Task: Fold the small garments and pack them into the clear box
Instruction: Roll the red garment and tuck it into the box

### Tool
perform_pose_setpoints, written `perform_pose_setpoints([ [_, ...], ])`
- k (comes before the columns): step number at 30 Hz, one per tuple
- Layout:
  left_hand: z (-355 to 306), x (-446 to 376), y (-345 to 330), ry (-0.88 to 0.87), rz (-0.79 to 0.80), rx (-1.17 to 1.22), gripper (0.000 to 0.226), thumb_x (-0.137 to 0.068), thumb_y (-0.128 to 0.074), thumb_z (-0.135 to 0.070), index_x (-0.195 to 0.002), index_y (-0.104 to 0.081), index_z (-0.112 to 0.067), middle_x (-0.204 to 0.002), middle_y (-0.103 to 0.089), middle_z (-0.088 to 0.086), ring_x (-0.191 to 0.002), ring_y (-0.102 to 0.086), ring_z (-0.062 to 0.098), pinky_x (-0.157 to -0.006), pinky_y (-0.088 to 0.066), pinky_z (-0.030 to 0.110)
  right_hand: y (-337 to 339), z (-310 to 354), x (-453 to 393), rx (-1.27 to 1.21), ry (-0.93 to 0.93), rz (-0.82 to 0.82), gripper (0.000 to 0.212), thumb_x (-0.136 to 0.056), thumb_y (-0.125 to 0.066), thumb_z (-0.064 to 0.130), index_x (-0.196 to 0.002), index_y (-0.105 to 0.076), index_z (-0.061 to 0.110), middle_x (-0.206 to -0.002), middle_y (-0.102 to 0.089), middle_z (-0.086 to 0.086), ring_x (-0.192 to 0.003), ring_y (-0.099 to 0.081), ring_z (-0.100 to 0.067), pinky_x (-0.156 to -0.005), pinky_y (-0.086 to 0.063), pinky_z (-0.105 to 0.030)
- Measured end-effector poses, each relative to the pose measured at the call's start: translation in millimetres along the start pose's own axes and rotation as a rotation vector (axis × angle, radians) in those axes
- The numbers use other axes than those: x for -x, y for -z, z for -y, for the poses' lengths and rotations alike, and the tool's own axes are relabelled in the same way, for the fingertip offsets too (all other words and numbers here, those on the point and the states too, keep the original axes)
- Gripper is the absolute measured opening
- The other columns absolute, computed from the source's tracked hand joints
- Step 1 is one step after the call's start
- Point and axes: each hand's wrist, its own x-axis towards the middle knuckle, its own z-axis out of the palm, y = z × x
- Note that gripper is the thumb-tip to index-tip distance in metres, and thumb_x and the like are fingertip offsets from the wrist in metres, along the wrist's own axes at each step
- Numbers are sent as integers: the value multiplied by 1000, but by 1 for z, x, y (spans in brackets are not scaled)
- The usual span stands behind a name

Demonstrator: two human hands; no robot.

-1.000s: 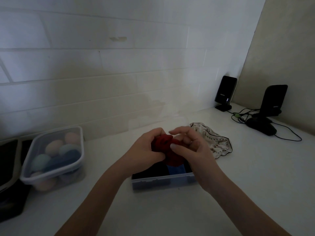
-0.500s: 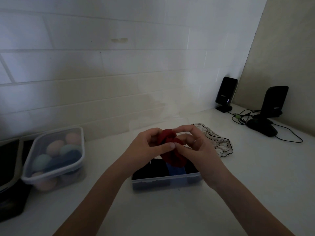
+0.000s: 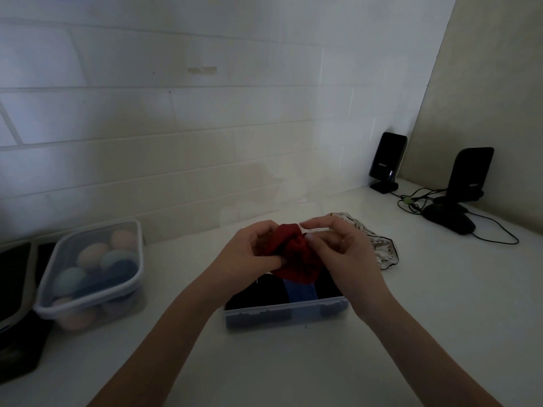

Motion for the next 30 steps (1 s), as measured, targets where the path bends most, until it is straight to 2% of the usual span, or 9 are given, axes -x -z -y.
perform_pose_setpoints([
  [5,-1,0,-1,26,-4,9,33,-75,-62,13,-88,-64,-18,-75,-69,-8,-75,-67,6,-70,-55,18,-5,-5,5,366,187,-109,17,-85,-63,5,-87,-72,20,-81,-71,10,-81,-66,0,-67,-51,-9],
  [10,-3,1,5,60,50,-2,29,-74,-65,9,-93,-65,-13,-75,-67,-8,-73,-65,5,-67,-52,16,-10,-9,-1,495,178,-121,13,-88,-57,8,-84,-64,18,-94,-61,3,-89,-58,-3,-69,-53,-16],
  [14,-7,4,15,139,154,-35,32,-73,-70,3,-99,-65,-15,-89,-69,4,-85,-66,13,-78,-54,24,-19,-9,-1,439,118,-26,15,-92,-50,7,-84,-55,19,-74,-65,4,-69,-61,-9,-58,-49,-22],
  [16,-11,6,19,148,177,-70,34,-72,-71,5,-99,-64,-15,-93,-69,3,-89,-68,14,-79,-55,24,-21,-10,0,409,105,-37,18,-92,-49,6,-85,-53,22,-71,-64,2,-62,-59,-7,-50,-48,-18],
  [20,-14,10,22,85,102,-152,43,-71,-72,6,-98,-55,-23,-104,-65,2,-94,-68,21,-80,-57,30,-19,-9,-1,292,-21,0,21,-91,-47,-1,-87,-51,19,-67,-65,-13,-44,-52,-5,-41,-41,-16],
  [22,-14,16,27,48,92,-148,51,-71,-71,7,-99,-50,-31,-108,-60,1,-91,-69,21,-77,-58,30,-19,-9,0,280,-64,78,28,-91,-45,-3,-81,-55,21,-70,-66,-22,-49,-58,-14,-46,-50,-25],
  [24,-12,25,33,14,112,-233,50,-71,-70,7,-97,-54,-33,-108,-57,-2,-91,-69,20,-77,-58,30,-20,-10,1,280,-113,160,37,-92,-45,-4,-77,-60,26,-80,-68,-26,-65,-67,-31,-58,-60,-40],
  [27,-7,36,38,2,83,-405,45,-66,-72,7,-88,-64,-31,-105,-55,-4,-90,-67,20,-77,-59,31,-24,-11,-1,418,-117,267,34,-91,-45,-7,-89,-70,16,-87,-69,-17,-80,-69,-29,-70,-61,-40],
  [30,-3,40,40,20,79,-516,44,-63,-73,6,-83,-63,-32,-103,-55,-2,-89,-65,19,-74,-58,24,-28,-14,-4,589,-125,362,35,-85,-45,-13,-101,-72,2,-91,-72,-12,-82,-69,-24,-79,-59,-37],
])
